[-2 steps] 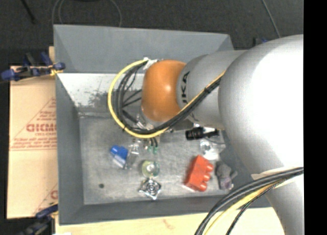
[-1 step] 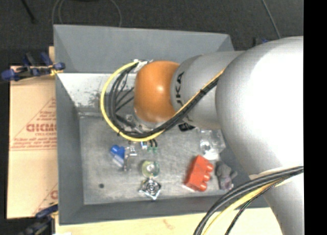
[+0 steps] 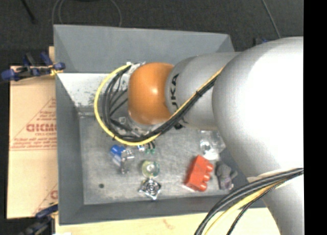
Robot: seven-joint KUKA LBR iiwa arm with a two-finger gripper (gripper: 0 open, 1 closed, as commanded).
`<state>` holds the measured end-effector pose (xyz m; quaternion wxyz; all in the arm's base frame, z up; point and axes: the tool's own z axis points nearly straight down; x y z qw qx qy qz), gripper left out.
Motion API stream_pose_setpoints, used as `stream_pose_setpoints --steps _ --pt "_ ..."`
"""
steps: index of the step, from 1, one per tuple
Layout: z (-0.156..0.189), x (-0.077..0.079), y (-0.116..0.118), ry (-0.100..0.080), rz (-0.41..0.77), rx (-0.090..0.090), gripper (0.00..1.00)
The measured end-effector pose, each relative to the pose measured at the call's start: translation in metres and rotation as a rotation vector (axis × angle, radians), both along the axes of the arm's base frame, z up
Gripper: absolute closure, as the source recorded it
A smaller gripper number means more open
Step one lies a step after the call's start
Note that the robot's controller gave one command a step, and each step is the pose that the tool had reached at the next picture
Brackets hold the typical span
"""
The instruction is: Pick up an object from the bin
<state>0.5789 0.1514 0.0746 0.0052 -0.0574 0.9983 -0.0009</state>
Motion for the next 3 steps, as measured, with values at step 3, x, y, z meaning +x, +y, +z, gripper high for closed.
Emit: stream_pose_setpoints --steps 3 --pt "0.3 0.05 -0.035 -0.005 0.406 -0.002 1.0"
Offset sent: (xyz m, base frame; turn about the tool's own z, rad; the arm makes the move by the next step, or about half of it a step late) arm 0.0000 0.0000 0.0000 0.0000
